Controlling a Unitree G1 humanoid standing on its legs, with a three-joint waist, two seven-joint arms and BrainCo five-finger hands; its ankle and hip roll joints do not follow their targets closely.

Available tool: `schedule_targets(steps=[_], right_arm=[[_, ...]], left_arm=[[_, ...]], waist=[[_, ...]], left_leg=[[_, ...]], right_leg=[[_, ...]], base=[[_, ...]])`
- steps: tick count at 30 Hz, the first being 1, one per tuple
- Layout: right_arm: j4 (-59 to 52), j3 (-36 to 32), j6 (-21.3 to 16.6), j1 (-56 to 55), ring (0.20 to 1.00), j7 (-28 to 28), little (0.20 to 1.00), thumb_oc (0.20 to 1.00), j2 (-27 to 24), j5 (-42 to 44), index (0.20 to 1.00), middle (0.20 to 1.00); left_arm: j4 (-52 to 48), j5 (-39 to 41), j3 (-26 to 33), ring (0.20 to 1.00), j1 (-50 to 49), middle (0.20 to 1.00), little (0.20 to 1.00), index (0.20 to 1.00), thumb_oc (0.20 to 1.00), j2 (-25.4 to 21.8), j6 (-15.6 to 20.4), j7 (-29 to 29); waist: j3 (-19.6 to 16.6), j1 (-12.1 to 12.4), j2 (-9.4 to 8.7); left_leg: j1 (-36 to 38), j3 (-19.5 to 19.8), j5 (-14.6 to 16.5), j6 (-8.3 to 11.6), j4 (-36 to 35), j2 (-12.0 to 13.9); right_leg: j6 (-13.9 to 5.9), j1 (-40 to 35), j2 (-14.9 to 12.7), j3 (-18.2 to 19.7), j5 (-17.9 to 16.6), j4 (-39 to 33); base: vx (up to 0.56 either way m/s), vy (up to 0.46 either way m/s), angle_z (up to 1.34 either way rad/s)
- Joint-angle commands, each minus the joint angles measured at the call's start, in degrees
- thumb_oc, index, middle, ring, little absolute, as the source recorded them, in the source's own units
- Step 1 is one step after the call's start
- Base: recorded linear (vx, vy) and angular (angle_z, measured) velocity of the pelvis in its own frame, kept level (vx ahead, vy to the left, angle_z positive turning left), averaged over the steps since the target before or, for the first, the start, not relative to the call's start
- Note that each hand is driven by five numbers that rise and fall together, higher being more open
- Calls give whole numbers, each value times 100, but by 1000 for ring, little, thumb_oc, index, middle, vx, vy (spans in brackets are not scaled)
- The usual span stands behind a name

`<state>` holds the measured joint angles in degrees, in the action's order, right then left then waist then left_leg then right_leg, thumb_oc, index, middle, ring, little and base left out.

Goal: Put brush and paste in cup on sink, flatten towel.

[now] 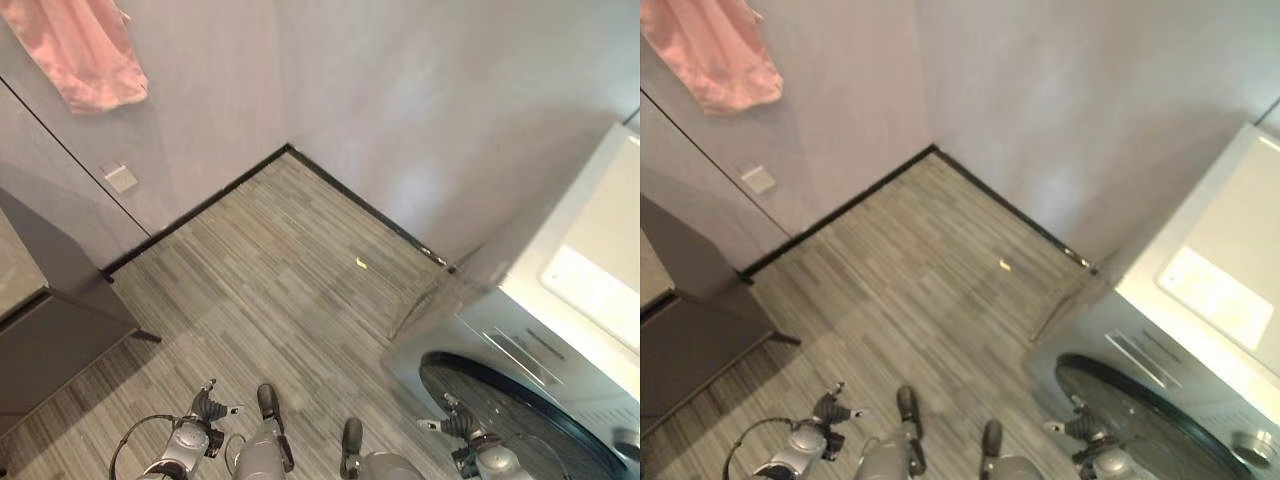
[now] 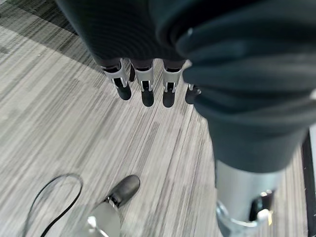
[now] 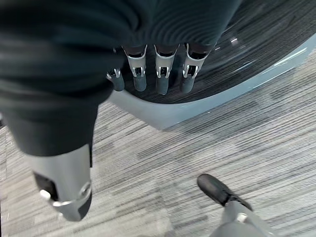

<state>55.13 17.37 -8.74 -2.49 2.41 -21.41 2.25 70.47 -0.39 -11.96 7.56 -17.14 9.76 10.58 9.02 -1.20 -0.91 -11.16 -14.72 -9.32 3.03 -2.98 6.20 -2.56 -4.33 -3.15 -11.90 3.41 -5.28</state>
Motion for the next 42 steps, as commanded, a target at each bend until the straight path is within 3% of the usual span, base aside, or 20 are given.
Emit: schedule_targets(steps=[1, 2, 3, 4, 6, 7, 8, 9, 11, 12, 14, 16, 19, 23, 25, 28, 32, 36, 40, 42], right_arm=[[-254, -7, -97, -196, 1000, 40, 1000, 1000, 25, -205, 1000, 1000], [-274, -23, -99, -183, 1000, 32, 1000, 1000, 92, -173, 1000, 1000], [-314, 1, -93, -200, 1000, 6, 1000, 1000, 169, -169, 1000, 1000], [-313, 0, -93, -199, 1000, 6, 1000, 1000, 168, -169, 1000, 1000], [-460, 129, -66, -163, 1000, -19, 1000, 1000, 247, -188, 1000, 1000], [-429, 164, -53, -163, 1000, -18, 1000, 1000, 243, -215, 1000, 1000], [-469, 206, -88, -168, 1000, -41, 1000, 1000, 240, -189, 1000, 1000], [-453, 203, -85, -186, 1000, -60, 1000, 1000, 282, -153, 1000, 1000], [-488, 218, -95, -243, 1000, -33, 1000, 1000, 352, -136, 1000, 1000], [-506, 213, -109, -269, 1000, -17, 1000, 1000, 345, -123, 1000, 1000], [-372, 218, -119, -283, 1000, 6, 1000, 1000, 389, -93, 1000, 1000], [-247, 192, -97, -291, 1000, 35, 1000, 1000, 418, -128, 1000, 1000], [-343, 252, -66, -364, 1000, 8, 1000, 1000, 418, -256, 1000, 1000], [-265, 336, -44, -432, 1000, -107, 1000, 1000, 341, -308, 1000, 1000], [-267, 318, -46, -433, 1000, -103, 1000, 1000, 300, -274, 1000, 1000], [-333, 256, -82, -355, 1000, -96, 1000, 1000, 89, -146, 1000, 1000], [-385, 77, -122, -296, 1000, -54, 1000, 1000, -40, 225, 1000, 1000], [-178, -77, -139, -309, 1000, -9, 1000, 1000, -46, 385, 1000, 1000], [26, 96, -173, -281, 1000, 37, 1000, 1000, 33, 139, 1000, 1000], [208, 115, -155, -254, 1000, 36, 1000, 1000, 61, 79, 1000, 1000]], left_arm=[[-80, 50, 142, 1000, -31, 1000, 1000, 1000, 1000, -185, 90, 66], [-84, 38, 140, 1000, -28, 1000, 1000, 1000, 1000, -214, 86, 70], [-88, 51, 136, 1000, -41, 1000, 1000, 1000, 1000, -244, 79, 56], [-88, 51, 136, 1000, -40, 1000, 1000, 1000, 1000, -243, 79, 55], [-202, 171, 132, 1000, 28, 1000, 1000, 1000, 1000, -291, 69, 102], [-233, 169, 120, 1000, 39, 1000, 1000, 1000, 1000, -276, 63, 89], [-301, 166, 58, 1000, 71, 1000, 1000, 1000, 1000, -269, 73, 95], [-328, 186, 45, 1000, 108, 1000, 1000, 1000, 1000, -253, 76, 94], [-292, 267, 108, 1000, 128, 1000, 1000, 1000, 1000, -298, 79, 152], [-288, 320, 129, 1000, 130, 1000, 1000, 1000, 1000, -262, 82, 174], [-159, 384, 153, 1000, 172, 1000, 1000, 1000, 1000, -210, 102, 172], [-46, 432, 187, 1000, 273, 1000, 1000, 1000, 1000, -169, 112, 164], [75, 495, 227, 1000, 237, 1000, 1000, 1000, 1000, -76, 118, 163], [81, 681, 327, 1000, 25, 1000, 1000, 1000, 1000, 16, 92, 129], [76, 706, 338, 1000, -8, 1000, 1000, 1000, 1000, 47, 77, 121], [60, 762, 349, 1000, -14, 1000, 1000, 1000, 1000, 16, 73, 96], [-48, 961, 410, 1000, 13, 1000, 1000, 1000, 1000, 12, 98, 182], [-138, 930, 367, 1000, 14, 1000, 1000, 1000, 1000, -12, 163, 213], [-184, 931, 362, 1000, 46, 1000, 1000, 1000, 1000, -2, 213, 290], [-136, 885, 356, 1000, 37, 1000, 1000, 1000, 1000, -5, 207, 269]], waist=[[-416, 145, -274], [-400, 142, -362], [-404, 147, -416], [-419, 158, -403], [-261, 73, -307], [-208, 55, -245], [-178, -110, -200], [-154, -211, -195], [-163, -201, -189], [-182, -231, -208], [-117, -505, -291], [-132, -617, -378], [-211, -695, -467], [-513, -649, -503], [-524, -661, -480], [-477, -602, -546], [-269, -456, -662], [-255, -341, -588], [-245, -130, -301], [-285, -116, -297]], left_leg=[[-423, 349, 27, -3, 336, -194], [-384, 280, 153, -94, 519, -305], [-260, 260, 398, -314, 633, -484], [-279, 254, 394, -311, 635, -465], [158, 400, 595, -566, 535, -601], [285, 507, 683, -633, 529, -626], [467, 706, 689, -625, 435, -665], [681, 861, 705, -620, 311, -717], [949, 845, 792, -551, 207, -668], [1026, 942, 833, -522, 171, -705], [1402, 1282, 967, -462, 87, -839], [1617, 1509, 1134, -399, 55, -856], [1834, 1675, 1338, -331, 127, -850], [2121, 1978, 1502, -196, 613, -717], [2057, 1966, 1447, -129, 834, -677], [1404, 1876, 882, 138, 2257, -530], [628, 1380, 655, 102, 3394, -457], [63, 944, 1087, -58, 2014, -542], [-411, 677, 4, 186, -202, -19], [-570, 557, -1, 216, -202, 59]], right_leg=[[-512, -222, -462, 692, 174, 1107], [-581, -160, -598, 776, -90, 1450], [-624, 202, -814, 980, -867, 2466], [-620, 223, -798, 990, -882, 2458], [-518, 825, -783, 1101, -1691, 3790], [-494, 1008, -658, 1191, -1571, 4102], [-438, 1339, -104, 1561, -1214, 4236], [-395, 1569, 76, 1628, -998, 4100], [-352, 1716, -245, 1026, -778, 3342], [-371, 1869, -182, 1002, -740, 2915], [-472, 2015, 189, 1504, -866, 1692], [-617, 2189, 128, 1725, -1083, 876], [-713, 2139, 87, 1570, -1198, 677], [-459, 1840, 308, 1509, -958, 1254], [-416, 1772, 311, 1433, -915, 1267], [-219, 1414, 331, 1312, -740, 1216], [-32, 1091, 248, 1220, -555, 1148], [-176, 710, 137, 1217, -385, 843], [-236, 111, 148, 1209, -25, 641], [-273, -37, 70, 1206, 56, 639]], base=[[275, 161, -30], [317, 276, -2], [312, 274, 18], [304, 293, 12], [341, 305, 27], [408, 247, 55], [363, 128, 57], [415, 125, 83], [381, 68, 82], [373, -17, 42], [485, -58, 42], [482, -70, 62], [389, -90, 70], [501, -194, 72], [221, -83, 13], [230, -143, 24], [201, -136, 10], [299, 35, 19], [421, 181, 8], [385, 189, 4]])
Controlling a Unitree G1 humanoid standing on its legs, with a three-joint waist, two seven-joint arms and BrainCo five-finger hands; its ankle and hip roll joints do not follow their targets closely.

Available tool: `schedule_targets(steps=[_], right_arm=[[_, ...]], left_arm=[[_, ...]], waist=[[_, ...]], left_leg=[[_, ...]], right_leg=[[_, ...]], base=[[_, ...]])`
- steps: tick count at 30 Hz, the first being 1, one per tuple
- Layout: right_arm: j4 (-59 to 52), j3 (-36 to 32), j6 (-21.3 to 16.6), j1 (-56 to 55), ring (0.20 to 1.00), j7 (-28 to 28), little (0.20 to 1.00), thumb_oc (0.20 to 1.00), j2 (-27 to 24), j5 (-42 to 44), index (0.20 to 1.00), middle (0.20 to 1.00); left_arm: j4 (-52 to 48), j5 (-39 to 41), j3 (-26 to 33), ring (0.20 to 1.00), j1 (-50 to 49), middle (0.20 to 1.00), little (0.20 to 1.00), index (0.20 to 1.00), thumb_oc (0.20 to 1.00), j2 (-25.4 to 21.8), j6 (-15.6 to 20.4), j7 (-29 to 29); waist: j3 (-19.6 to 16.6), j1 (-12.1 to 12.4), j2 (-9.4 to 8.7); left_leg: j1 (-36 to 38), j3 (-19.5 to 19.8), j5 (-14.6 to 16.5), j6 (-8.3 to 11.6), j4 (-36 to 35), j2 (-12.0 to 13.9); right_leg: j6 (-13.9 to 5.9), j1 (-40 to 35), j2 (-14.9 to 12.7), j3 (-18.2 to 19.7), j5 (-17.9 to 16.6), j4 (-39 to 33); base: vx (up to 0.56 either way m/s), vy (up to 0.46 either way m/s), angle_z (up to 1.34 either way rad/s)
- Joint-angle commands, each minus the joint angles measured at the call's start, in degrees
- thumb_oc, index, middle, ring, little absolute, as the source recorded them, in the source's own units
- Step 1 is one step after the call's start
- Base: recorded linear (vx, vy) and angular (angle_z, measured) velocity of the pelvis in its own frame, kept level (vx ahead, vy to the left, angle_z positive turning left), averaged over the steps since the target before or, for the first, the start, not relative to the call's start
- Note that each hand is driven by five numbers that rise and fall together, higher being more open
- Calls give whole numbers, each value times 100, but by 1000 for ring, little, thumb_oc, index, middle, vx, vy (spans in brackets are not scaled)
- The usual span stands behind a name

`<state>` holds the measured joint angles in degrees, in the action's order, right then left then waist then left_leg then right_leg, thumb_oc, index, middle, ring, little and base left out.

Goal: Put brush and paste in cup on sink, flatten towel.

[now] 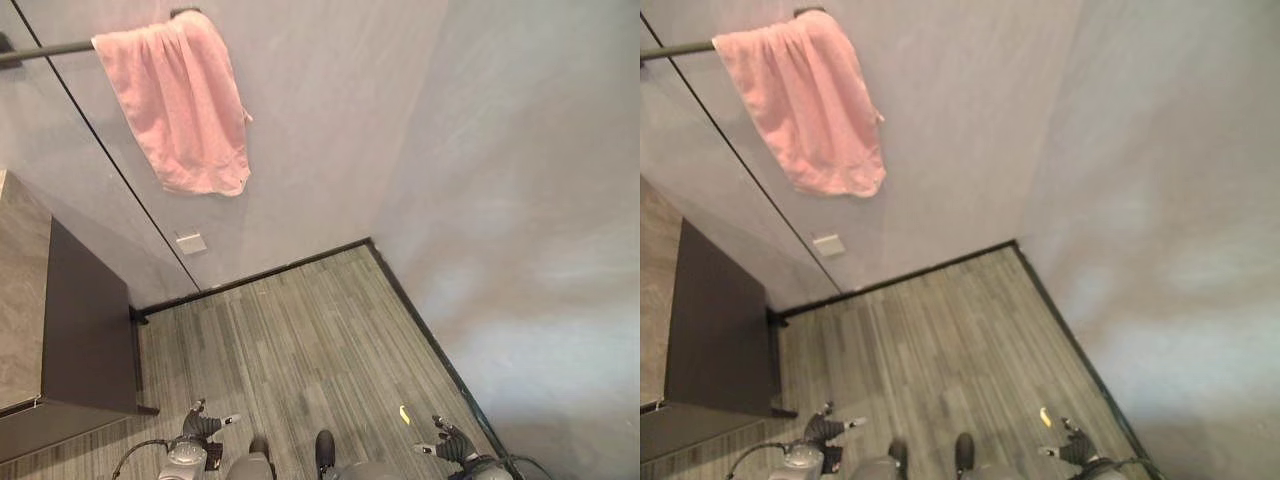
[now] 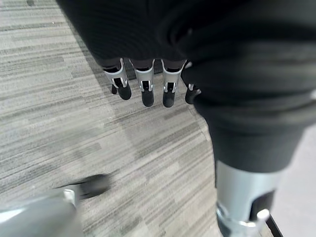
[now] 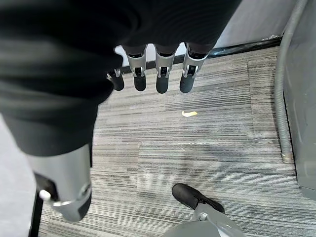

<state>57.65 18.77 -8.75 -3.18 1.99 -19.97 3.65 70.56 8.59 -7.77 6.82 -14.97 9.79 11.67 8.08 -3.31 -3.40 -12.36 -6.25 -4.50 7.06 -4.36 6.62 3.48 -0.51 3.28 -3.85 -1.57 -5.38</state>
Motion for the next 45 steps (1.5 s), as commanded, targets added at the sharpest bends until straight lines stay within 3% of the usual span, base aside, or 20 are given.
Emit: schedule_targets(steps=[1, 3, 5, 6, 7, 9, 11, 12, 13, 17, 18, 28, 32, 35, 36, 38, 39, 40, 43, 45], right_arm=[[-15, -17, -132, -172, 1000, 74, 1000, 1000, -66, -97, 1000, 1000], [170, -17, -80, -128, 1000, 54, 1000, 1000, -2, -158, 1000, 1000], [301, -61, -23, -94, 1000, 91, 1000, 1000, 95, -209, 1000, 1000], [398, -109, -23, -95, 1000, 115, 1000, 1000, 139, -212, 1000, 1000], [479, -198, 7, -69, 1000, 113, 1000, 1000, 203, -167, 1000, 1000], [443, -148, 20, -32, 1000, 90, 1000, 1000, 254, -217, 1000, 1000], [384, -122, 31, -24, 1000, 106, 1000, 1000, 249, -200, 1000, 1000], [340, -121, -1, -59, 1000, 74, 1000, 1000, 237, -149, 1000, 1000], [336, -165, -12, -68, 1000, 83, 1000, 1000, 241, -102, 1000, 1000], [134, -260, -50, -129, 1000, 120, 1000, 1000, 194, 123, 1000, 1000], [-24, -352, -115, -146, 1000, 111, 1000, 1000, 141, 283, 1000, 1000], [-1229, -1126, -409, -163, 1000, 140, 1000, 1000, -637, 948, 1000, 1000], [-1565, -1391, -491, -135, 1000, 151, 1000, 1000, -969, 1093, 1000, 1000], [-1936, -1669, -582, -106, 1000, 294, 1000, 1000, -1186, 1285, 1000, 1000], [-2126, -1745, -601, -212, 1000, 332, 1000, 1000, -1174, 1328, 1000, 1000], [-2283, -1777, -607, -240, 1000, 314, 1000, 1000, -1205, 1346, 1000, 1000], [-2376, -1815, -657, -217, 1000, 329, 1000, 1000, -1219, 1359, 1000, 1000], [-2377, -1813, -657, -220, 1000, 330, 1000, 1000, -1220, 1359, 1000, 1000], [-2358, -1831, -692, -154, 1000, 418, 1000, 1000, -1198, 1391, 1000, 1000], [-2321, -1816, -684, -95, 1000, 474, 1000, 1000, -1176, 1391, 1000, 1000]], left_arm=[[-90, -35, -67, 1000, 83, 1000, 1000, 1000, 1000, -228, 201, 151], [-10, -156, -106, 1000, -3, 1000, 1000, 1000, 1000, -246, 170, 123], [92, -248, -132, 1000, -79, 1000, 1000, 1000, 1000, -281, 131, 98], [101, -247, -120, 1000, -118, 1000, 1000, 1000, 1000, -302, 114, 95], [101, -248, -105, 1000, -86, 1000, 1000, 1000, 1000, -350, 81, 83], [61, -194, -38, 1000, -19, 1000, 1000, 1000, 1000, -469, 52, 67], [-29, -229, -71, 1000, 57, 1000, 1000, 1000, 1000, -562, 58, 54], [-106, -244, -94, 1000, 104, 1000, 1000, 1000, 1000, -605, 58, 32], [-162, -231, -77, 1000, 147, 1000, 1000, 1000, 1000, -639, 81, 40], [-300, -287, -139, 1000, 212, 1000, 1000, 1000, 1000, -672, 128, 89], [-463, -347, -212, 1000, 223, 1000, 1000, 1000, 1000, -691, 181, 99], [-1065, -276, -12, 1000, -123, 1000, 1000, 1000, 1000, -696, 328, 173], [-1349, -332, -1, 1000, -208, 1000, 1000, 1000, 1000, -746, 378, 146], [-1833, -290, -114, 1000, -82, 1000, 1000, 1000, 1000, -854, 416, 199], [-1911, -335, -201, 1000, 77, 1000, 1000, 1000, 1000, -922, 420, 213], [-2033, -448, -275, 1000, 150, 1000, 1000, 1000, 1000, -1065, 455, 228], [-2355, -521, -251, 1000, 120, 1000, 1000, 1000, 1000, -1236, 501, 289], [-2362, -521, -249, 1000, 112, 1000, 1000, 1000, 1000, -1235, 497, 289], [-2485, -499, -299, 1000, 234, 1000, 1000, 1000, 1000, -1349, 555, 372], [-2543, -524, -347, 1000, 269, 1000, 1000, 1000, 1000, -1375, 572, 383]], waist=[[-230, 131, -26], [-338, 257, 33], [-452, 284, 12], [-500, 269, -17], [-495, 218, -70], [-423, 177, -57], [-314, 69, 21], [-281, -62, 36], [-286, -84, 68], [-239, -281, 71], [-211, -356, 11], [-268, -397, -254], [-323, -346, -249], [-66, -332, -267], [-23, -380, -331], [-37, -293, -342], [-131, -266, -234], [-123, -266, -241], [-153, -222, -67], [-154, -214, -19]], left_leg=[[-412, -319, -585, -152, -64, 71], [-274, -180, -836, -148, 70, 46], [-233, -76, -708, -289, 364, -73], [-222, -107, -609, -370, 504, -154], [-52, -215, -322, -573, 689, -339], [179, -249, -141, -723, 685, -447], [349, -191, 15, -794, 692, -492], [488, -53, 56, -810, 642, -581], [591, 22, 63, -813, 562, -599], [961, 180, 215, -776, 406, -721], [1124, 293, 309, -768, 439, -813], [1539, 737, 692, -752, 555, -1072], [1389, 753, 818, -560, 1322, -1109], [574, 427, 478, -160, 2668, -882], [373, -60, 496, -247, 2527, -424], [313, 80, 635, -316, 2114, -329], [335, 370, 433, -248, 1388, -107], [381, 366, 410, -244, 1332, -112], [117, 531, -388, -23, 343, 518], [76, 475, -533, 41, 67, 587]], right_leg=[[-895, -549, -609, 461, 594, 661], [-954, -810, -708, 660, 761, 783], [-1045, -846, -933, 786, 742, 1176], [-1096, -731, -1041, 850, 567, 1528], [-1166, -374, -1291, 929, -110, 2362], [-1086, -29, -1312, 1009, -866, 3073], [-1050, 375, -1098, 1102, -992, 3675], [-1013, 593, -664, 1300, -636, 3656], [-993, 798, -557, 1232, -521, 3482], [-951, 1086, -519, 791, -61, 2607], [-1024, 1204, -457, 750, -130, 2041], [-1035, 1052, -224, 517, -294, 1278], [-900, 724, -189, 629, -164, 1008], [-766, 637, -322, 434, -52, 1024], [-761, 501, -501, 302, 2, 937], [-849, 354, -588, 347, 57, 808], [-921, 326, -627, 476, 111, 711], [-919, 306, -631, 476, 117, 708], [-1023, 151, -827, 583, 257, 662], [-1074, 16, -907, 605, 326, 610]], base=[[485, 247, -18], [550, 339, -36], [511, 376, -62], [495, 443, -83], [471, 473, -69], [352, 385, -28], [302, 274, 21], [366, 235, 17], [350, 188, 25], [255, 97, 47], [289, 62, 31], [215, -6, 35], [197, -71, 28], [43, -40, 62], [126, 23, 108], [241, 119, 65], [224, 161, 16], [259, 246, 6], [230, 265, 11], [195, 234, 1]])
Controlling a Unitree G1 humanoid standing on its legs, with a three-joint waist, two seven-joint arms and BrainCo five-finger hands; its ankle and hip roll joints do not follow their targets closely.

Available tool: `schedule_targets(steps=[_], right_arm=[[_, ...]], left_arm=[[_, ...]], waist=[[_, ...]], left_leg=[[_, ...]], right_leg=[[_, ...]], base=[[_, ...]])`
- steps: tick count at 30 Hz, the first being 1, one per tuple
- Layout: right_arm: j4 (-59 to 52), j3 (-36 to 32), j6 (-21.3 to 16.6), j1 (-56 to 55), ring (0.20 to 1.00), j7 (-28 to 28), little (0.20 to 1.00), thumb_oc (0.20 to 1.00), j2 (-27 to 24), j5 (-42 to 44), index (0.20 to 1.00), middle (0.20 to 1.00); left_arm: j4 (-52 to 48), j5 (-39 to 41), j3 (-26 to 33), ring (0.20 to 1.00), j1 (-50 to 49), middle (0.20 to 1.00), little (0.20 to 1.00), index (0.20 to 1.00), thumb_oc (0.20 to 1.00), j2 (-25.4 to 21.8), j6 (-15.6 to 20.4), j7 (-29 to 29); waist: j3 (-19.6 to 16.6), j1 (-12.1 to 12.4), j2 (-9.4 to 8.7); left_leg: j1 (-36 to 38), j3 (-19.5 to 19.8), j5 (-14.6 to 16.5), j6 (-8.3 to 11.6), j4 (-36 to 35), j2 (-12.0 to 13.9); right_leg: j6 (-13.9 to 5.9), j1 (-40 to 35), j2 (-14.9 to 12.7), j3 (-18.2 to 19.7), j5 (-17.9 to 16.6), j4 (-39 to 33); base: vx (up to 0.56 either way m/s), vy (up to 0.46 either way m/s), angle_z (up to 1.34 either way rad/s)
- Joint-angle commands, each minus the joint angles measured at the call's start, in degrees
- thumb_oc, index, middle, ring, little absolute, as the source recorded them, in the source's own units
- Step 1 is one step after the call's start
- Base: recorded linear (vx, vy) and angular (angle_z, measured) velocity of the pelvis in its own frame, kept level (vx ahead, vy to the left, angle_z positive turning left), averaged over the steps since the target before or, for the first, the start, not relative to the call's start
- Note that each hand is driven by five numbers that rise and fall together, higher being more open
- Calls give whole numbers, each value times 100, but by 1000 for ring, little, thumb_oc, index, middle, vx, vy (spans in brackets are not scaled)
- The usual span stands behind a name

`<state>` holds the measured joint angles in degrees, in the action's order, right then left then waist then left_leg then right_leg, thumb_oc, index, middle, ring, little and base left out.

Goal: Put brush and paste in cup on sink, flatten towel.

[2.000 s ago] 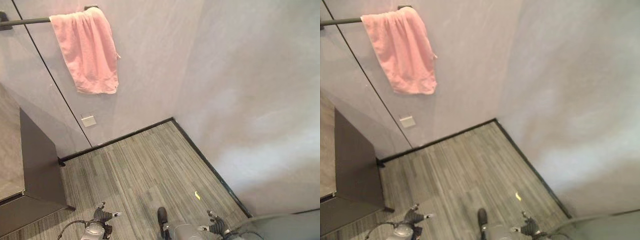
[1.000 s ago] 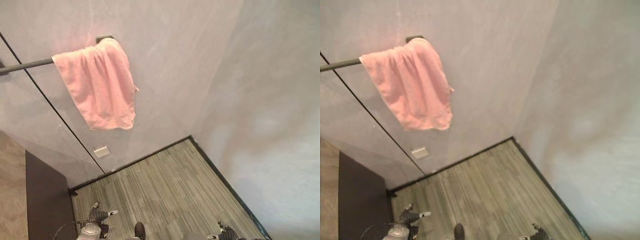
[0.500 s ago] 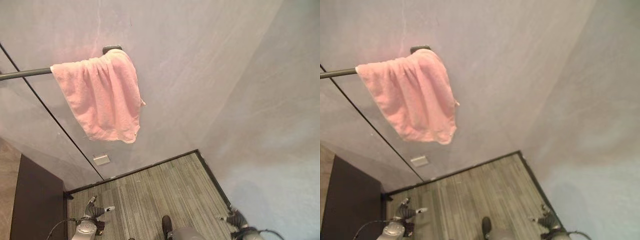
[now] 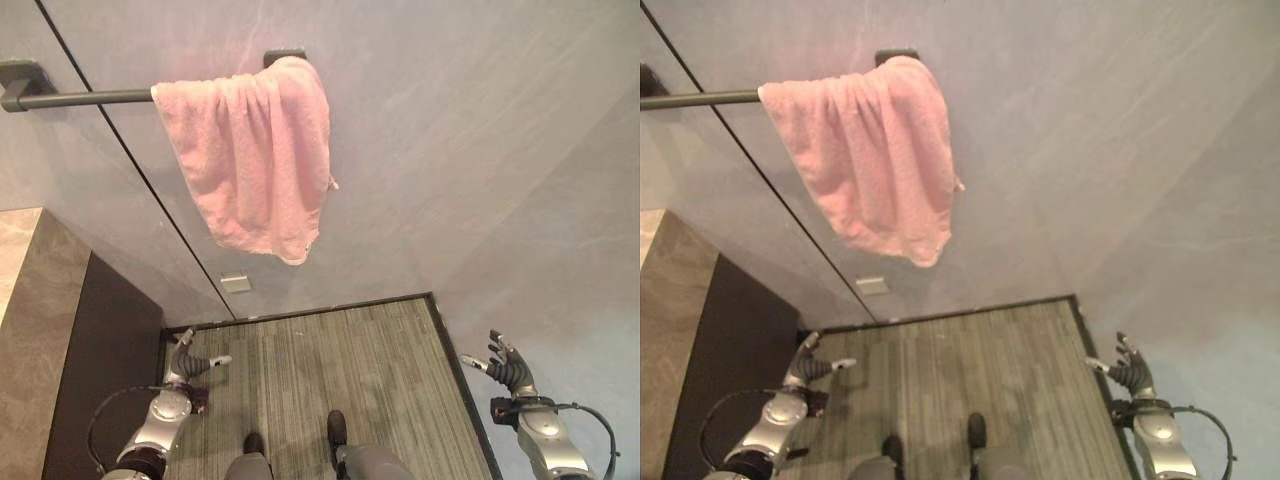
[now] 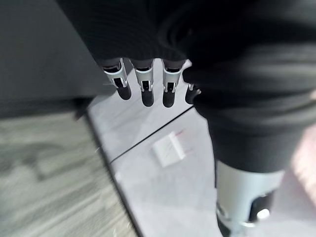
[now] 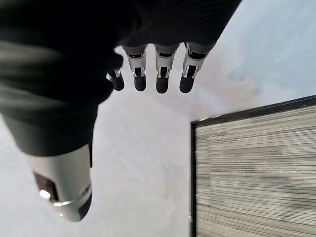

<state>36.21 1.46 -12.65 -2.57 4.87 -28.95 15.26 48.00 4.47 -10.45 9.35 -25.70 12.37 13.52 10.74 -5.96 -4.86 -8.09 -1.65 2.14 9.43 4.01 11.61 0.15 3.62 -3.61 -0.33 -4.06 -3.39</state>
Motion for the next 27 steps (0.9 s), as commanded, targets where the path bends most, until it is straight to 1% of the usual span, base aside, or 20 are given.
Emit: schedule_targets(steps=[1, 2, 3, 4, 5, 6, 7, 9, 10, 11, 13, 14, 15, 16, 17, 19, 22, 23, 25, 27], right_arm=[[-149, -75, -299, -92, 1000, 222, 1000, 1000, -264, 243, 1000, 1000], [-147, -74, -300, -90, 1000, 222, 1000, 1000, -264, 243, 1000, 1000], [-215, -43, -258, 24, 1000, 298, 1000, 1000, -251, 111, 1000, 1000], [-223, -7, -247, 96, 1000, 349, 1000, 1000, -240, 26, 1000, 1000], [-230, -63, -230, 236, 1000, 461, 1000, 1000, -169, -80, 1000, 1000], [-233, -62, -228, 235, 1000, 463, 1000, 1000, -165, -82, 1000, 1000], [-126, 209, -133, 607, 1000, 552, 1000, 1000, 27, -230, 1000, 1000], [-38, 439, -123, 884, 1000, 570, 1000, 1000, 118, -312, 1000, 1000], [-85, 528, -128, 880, 1000, 539, 1000, 1000, 111, -419, 1000, 1000], [-180, 618, -87, 854, 1000, 446, 1000, 1000, 48, -552, 1000, 1000], [-197, 688, -60, 857, 1000, 345, 1000, 1000, -118, -683, 1000, 1000], [-196, 689, -61, 857, 1000, 344, 1000, 1000, -120, -682, 1000, 1000], [-240, 668, -18, 802, 1000, 324, 1000, 1000, -227, -711, 1000, 1000], [-331, 598, -7, 767, 1000, 334, 1000, 1000, -248, -716, 1000, 1000], [-335, 568, -13, 732, 1000, 313, 1000, 1000, -273, -726, 1000, 1000], [-268, 413, -62, 624, 1000, 215, 1000, 1000, -444, -589, 1000, 1000], [-29, 330, -147, 852, 1000, 96, 1000, 1000, -674, -156, 1000, 1000], [32, 271, -166, 871, 1000, 20, 1000, 1000, -787, 20, 1000, 1000], [48, 195, -210, 884, 1000, -135, 1000, 1000, -939, 336, 1000, 1000], [56, 244, -233, 994, 1000, -327, 1000, 1000, -1132, 630, 1000, 1000]], left_arm=[[-366, -147, -117, 1000, 48, 1000, 1000, 1000, 1000, -331, 327, 210], [-367, -147, -116, 1000, 47, 1000, 1000, 1000, 1000, -332, 325, 210], [-657, -320, -182, 1000, -12, 1000, 1000, 1000, 1000, -422, 333, 180], [-752, -389, -203, 1000, -52, 1000, 1000, 1000, 1000, -432, 343, 189], [-1133, -501, -263, 1000, -157, 1000, 1000, 1000, 1000, -495, 395, 161], [-1139, -501, -261, 1000, -162, 1000, 1000, 1000, 1000, -498, 392, 159], [-1453, -450, -208, 1000, -315, 1000, 1000, 1000, 1000, -500, 382, 199], [-1617, -387, -110, 1000, -412, 1000, 1000, 1000, 1000, -561, 360, 204], [-1803, -410, -84, 1000, -505, 1000, 1000, 1000, 1000, -602, 365, 183], [-1893, -343, -73, 1000, -573, 1000, 1000, 1000, 1000, -629, 370, 71], [-1994, -294, -76, 1000, -578, 1000, 1000, 1000, 1000, -695, 363, -120], [-1996, -292, -74, 1000, -579, 1000, 1000, 1000, 1000, -695, 362, -122], [-2054, -212, -193, 1000, -437, 1000, 1000, 1000, 1000, -781, 352, -250], [-2210, -195, -242, 1000, -323, 1000, 1000, 1000, 1000, -877, 348, -295], [-2254, -234, -294, 1000, -288, 1000, 1000, 1000, 1000, -892, 357, -338], [-2383, -209, -404, 1000, -221, 1000, 1000, 1000, 1000, -958, 452, -505], [-2717, 14, -408, 1000, -310, 1000, 1000, 1000, 1000, -1110, 516, -669], [-2835, 179, -404, 1000, -343, 1000, 1000, 1000, 1000, -1145, 528, -758], [-3017, 295, -418, 1000, -374, 1000, 1000, 1000, 1000, -1183, 541, -833], [-3072, 427, -495, 1000, -302, 1000, 1000, 1000, 1000, -1158, 556, -911]], waist=[[-442, 55, 186], [-439, 56, 180], [-473, 183, 305], [-497, 211, 331], [-554, 225, 333], [-555, 230, 321], [-542, 390, 269], [-494, 559, 266], [-485, 535, 266], [-453, 403, 240], [-476, 381, 228], [-466, 379, 233], [-423, 290, 202], [-362, 267, 156], [-353, 249, 136], [-408, 196, 61], [-487, 272, 14], [-523, 287, 1], [-595, 310, 1], [-645, 322, 12]], left_leg=[[-452, -112, -1300, -120, -839, 159], [-445, -117, -1298, -120, -840, 154], [-261, 50, -1233, -143, -719, 33], [-263, 121, -1199, -150, -613, -25], [-288, 65, -943, -255, -339, -240], [-291, 55, -930, -261, -321, -251], [-216, -278, -542, -573, 20, -490], [-32, -480, -487, -633, -104, -527], [39, -478, -517, -646, -205, -579], [191, -411, -551, -658, -363, -670], [326, -418, -582, -660, -540, -696], [347, -415, -582, -658, -554, -692], [473, -401, -526, -656, -648, -715], [514, -391, -474, -655, -564, -724], [504, -361, -465, -661, -517, -739], [532, -309, -350, -681, -441, -776], [560, -402, -257, -613, -268, -698], [574, -377, -242, -578, -241, -663], [661, -356, -247, -522, -281, -583], [772, -351, -296, -461, -371, -500]], right_leg=[[-770, -486, -276, 267, 599, 381], [-771, -493, -282, 270, 601, 378], [-843, -614, -427, 446, 656, 371], [-875, -616, -522, 456, 629, 379], [-1035, -617, -898, 496, 482, 438], [-1041, -618, -912, 504, 484, 435], [-1044, -187, -1332, 396, 37, 1075], [-936, 97, -1287, -182, -81, 1421], [-927, 161, -1110, -220, -81, 1498], [-878, 261, -678, 22, 80, 1434], [-870, 387, -416, 49, 90, 1174], [-868, 368, -411, 44, 92, 1167], [-874, 685, -311, -104, -28, 854], [-905, 664, -370, -318, -78, 854], [-925, 569, -411, -354, -85, 819], [-928, 369, -395, -102, -70, 561], [-924, 200, -436, -188, -121, 370], [-903, 133, -397, -171, -92, 314], [-883, -11, -359, -264, -21, 251], [-855, -98, -317, -328, 60, 280]], base=[[94, 119, -10], [271, 426, -24], [240, 424, -30], [406, 771, -88], [228, 467, -110], [252, 767, -118], [85, 529, -70], [78, 458, -81], [116, 278, -95], [145, 241, -54], [126, 139, -11], [147, 83, -3], [129, 46, -2], [151, 46, 7], [103, -13, 23], [125, -37, 49], [117, -68, 11], [141, -105, -20], [153, -114, -4], [141, -111, 5]])
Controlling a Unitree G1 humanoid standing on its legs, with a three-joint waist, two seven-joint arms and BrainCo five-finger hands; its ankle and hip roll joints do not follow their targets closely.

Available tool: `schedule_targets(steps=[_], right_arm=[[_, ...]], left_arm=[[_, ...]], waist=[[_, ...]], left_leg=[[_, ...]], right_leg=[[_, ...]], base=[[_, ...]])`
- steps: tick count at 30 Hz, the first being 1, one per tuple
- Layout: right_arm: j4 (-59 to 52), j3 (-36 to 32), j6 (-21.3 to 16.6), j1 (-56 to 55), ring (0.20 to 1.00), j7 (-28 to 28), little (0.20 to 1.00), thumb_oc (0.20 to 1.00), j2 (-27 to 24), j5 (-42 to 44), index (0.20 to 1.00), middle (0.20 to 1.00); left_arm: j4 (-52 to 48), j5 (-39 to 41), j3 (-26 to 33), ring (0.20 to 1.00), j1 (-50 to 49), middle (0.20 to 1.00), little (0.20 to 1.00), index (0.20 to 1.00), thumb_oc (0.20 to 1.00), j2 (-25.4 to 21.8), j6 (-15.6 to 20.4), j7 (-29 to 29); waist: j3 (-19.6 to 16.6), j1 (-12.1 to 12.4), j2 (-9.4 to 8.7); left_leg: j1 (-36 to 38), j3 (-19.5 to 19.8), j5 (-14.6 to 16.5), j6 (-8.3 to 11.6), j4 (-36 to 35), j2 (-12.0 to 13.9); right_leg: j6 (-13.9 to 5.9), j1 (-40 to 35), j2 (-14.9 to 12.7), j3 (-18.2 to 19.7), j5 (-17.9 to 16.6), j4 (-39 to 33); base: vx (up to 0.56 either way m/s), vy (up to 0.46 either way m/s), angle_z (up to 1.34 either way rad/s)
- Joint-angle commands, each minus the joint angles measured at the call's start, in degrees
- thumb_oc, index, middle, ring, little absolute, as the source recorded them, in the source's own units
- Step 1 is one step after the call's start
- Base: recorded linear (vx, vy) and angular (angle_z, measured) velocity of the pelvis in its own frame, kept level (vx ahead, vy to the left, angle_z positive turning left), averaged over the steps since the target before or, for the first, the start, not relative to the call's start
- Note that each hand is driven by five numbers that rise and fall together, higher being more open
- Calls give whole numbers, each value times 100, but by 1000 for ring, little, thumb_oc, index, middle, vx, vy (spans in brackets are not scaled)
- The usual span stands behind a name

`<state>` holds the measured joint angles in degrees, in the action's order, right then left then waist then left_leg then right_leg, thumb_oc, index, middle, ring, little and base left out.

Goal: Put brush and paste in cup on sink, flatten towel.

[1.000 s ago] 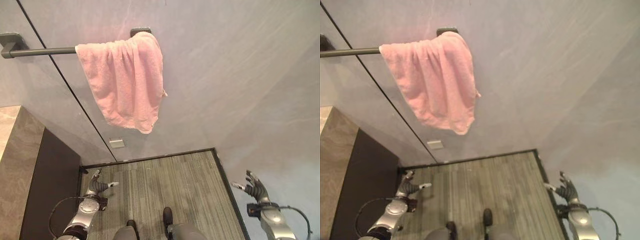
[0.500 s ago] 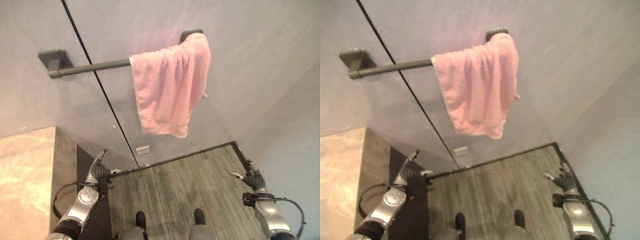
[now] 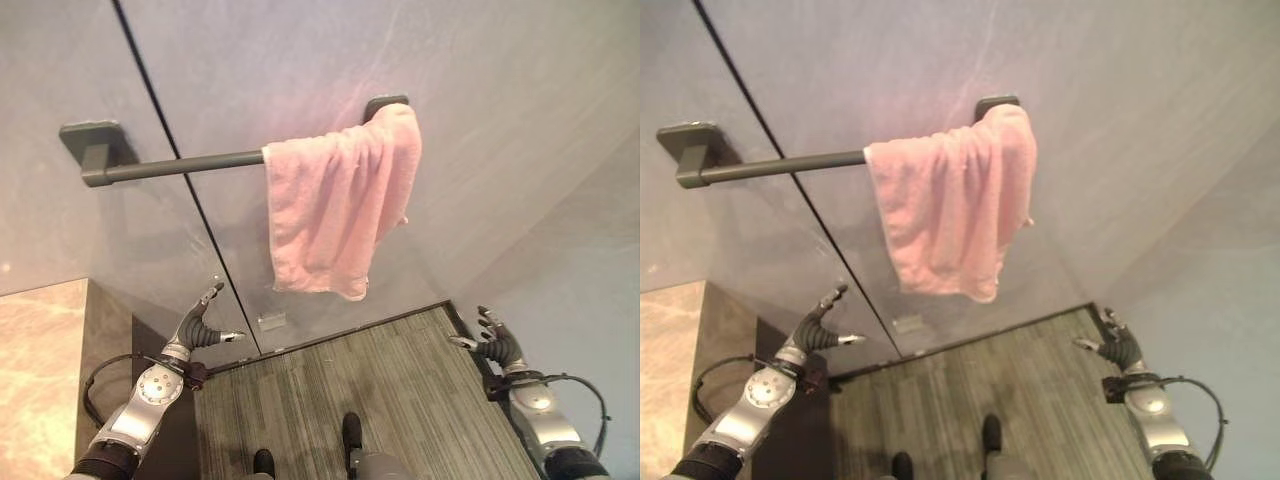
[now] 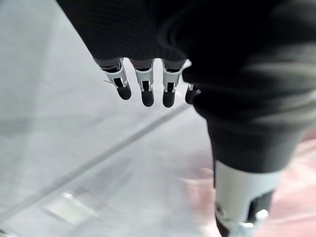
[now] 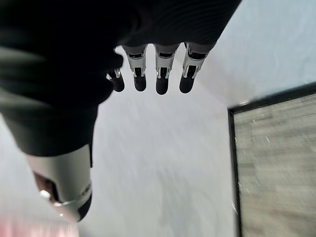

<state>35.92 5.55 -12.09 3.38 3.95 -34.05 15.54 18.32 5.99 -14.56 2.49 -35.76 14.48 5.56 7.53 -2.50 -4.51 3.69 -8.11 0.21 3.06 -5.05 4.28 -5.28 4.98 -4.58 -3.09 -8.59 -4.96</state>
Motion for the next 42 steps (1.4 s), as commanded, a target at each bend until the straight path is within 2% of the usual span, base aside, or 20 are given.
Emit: schedule_targets(steps=[1, 7, 9, 13, 18, 25, 28, 32, 34, 35, 36, 38, 42], right_arm=[[73, -127, -274, 459, 1000, -334, 1000, 1000, -753, 705, 1000, 1000], [-182, 192, -287, 993, 1000, -763, 1000, 1000, -1246, 1355, 1000, 1000], [-304, 740, -189, 1699, 1000, -1071, 1000, 1000, -1529, 1813, 1000, 1000], [-180, 1559, -23, 2849, 1000, -1312, 1000, 1000, -1553, 2506, 1000, 1000], [394, 2319, 92, 4394, 1000, -1257, 1000, 1000, -1173, 3124, 1000, 1000], [687, 2837, 207, 5324, 1000, -1253, 1000, 1000, -615, 3517, 1000, 1000], [712, 2990, 227, 5565, 1000, -1228, 1000, 1000, -373, 3582, 1000, 1000], [601, 2998, 220, 5608, 1000, -1214, 1000, 1000, -267, 3629, 1000, 1000], [460, 2963, 196, 5538, 715, -1187, 715, 715, -169, 3723, 715, 715], [180, 2964, 172, 5411, 200, -1184, 200, 200, -92, 3704, 200, 200], [0, 2952, 157, 5330, 200, -1173, 200, 200, -74, 3720, 200, 200], [-333, 2920, 124, 5141, 200, -1189, 200, 200, -43, 3744, 200, 200], [-1232, 2749, 0, 4626, 200, -1194, 200, 200, -215, 3563, 200, 200]], left_arm=[[-135, 378, -115, 1000, 422, 1000, 1000, 1000, 1000, -139, 338, -168], [-286, 819, -356, 1000, 802, 1000, 1000, 1000, 1000, -162, 384, -359], [-287, 926, -591, 1000, 1309, 1000, 1000, 1000, 1000, -249, 407, -357], [-173, 1325, -916, 1000, 2030, 1000, 1000, 1000, 1000, -261, 477, -307], [320, 1730, -1403, 1000, 3297, 1000, 1000, 1000, 1000, -236, 571, -133], [653, 1985, -1761, 1000, 4211, 1000, 1000, 1000, 1000, 114, 590, 87], [738, 1978, -1949, 1000, 4394, 1000, 1000, 1000, 1000, 357, 556, 119], [674, 1970, -2022, 1000, 4411, 1000, 1000, 1000, 1000, 396, 542, 104], [580, 2005, -2042, 1000, 4357, 1000, 1000, 1000, 1000, 453, 537, 80], [456, 2062, -2014, 595, 4210, 595, 595, 595, 595, 488, 521, 49], [406, 2042, -1990, 507, 4144, 507, 507, 507, 507, 485, 502, 58], [235, 1979, -1936, 200, 4006, 200, 200, 200, 200, 443, 486, 65], [-227, 1840, -1713, 200, 3562, 200, 200, 200, 200, 286, 460, 46]], waist=[[-337, -22, -11], [-328, 9, 90], [-290, 39, 205], [-169, 105, 359], [-41, 167, 496], [61, 207, 543], [129, 215, 524], [164, 217, 504], [173, 212, 479], [182, 204, 439], [184, 192, 422], [189, 177, 386], [162, 135, 312]], left_leg=[[-381, 311, -134, 201, 490, 258], [-303, 390, -280, 336, 315, 386], [-306, 430, -439, 419, 147, 419], [-513, 492, -624, 512, 7, 404], [-1020, 488, -749, 606, 5, 362], [-1384, 501, -851, 659, 5, 369], [-1408, 521, -854, 656, 5, 367], [-1407, 510, -848, 650, 5, 361], [-1397, 508, -830, 641, 5, 356], [-1376, 500, -804, 627, 5, 358], [-1361, 497, -793, 620, 5, 359], [-1340, 487, -763, 604, 5, 354], [-1303, 460, -705, 578, 5, 348]], right_leg=[[-297, -259, -198, -74, 553, 452], [-232, -350, -116, -198, 683, 443], [-217, -364, -100, -292, 693, 359], [-245, -236, -118, -365, 572, 146], [-327, 218, -190, -305, 361, -4], [-344, 581, -214, -236, 258, -4], [-337, 606, -209, -207, 249, -4], [-337, 607, -207, -189, 248, -4], [-336, 591, -218, -179, 249, -4], [-337, 572, -225, -158, 249, -4], [-336, 561, -229, -155, 247, -4], [-341, 552, -233, -137, 237, -4], [-377, 535, -252, -128, 223, -4]], base=[[110, -105, 15], [86, -93, 14], [103, -104, 10], [9, -50, 18], [-53, -14, 4], [-9, -6, -4], [21, 3, -1], [17, 10, -2], [23, 19, 0], [43, 36, -1], [34, 29, -2], [17, 42, -3], [16, 47, 0]])
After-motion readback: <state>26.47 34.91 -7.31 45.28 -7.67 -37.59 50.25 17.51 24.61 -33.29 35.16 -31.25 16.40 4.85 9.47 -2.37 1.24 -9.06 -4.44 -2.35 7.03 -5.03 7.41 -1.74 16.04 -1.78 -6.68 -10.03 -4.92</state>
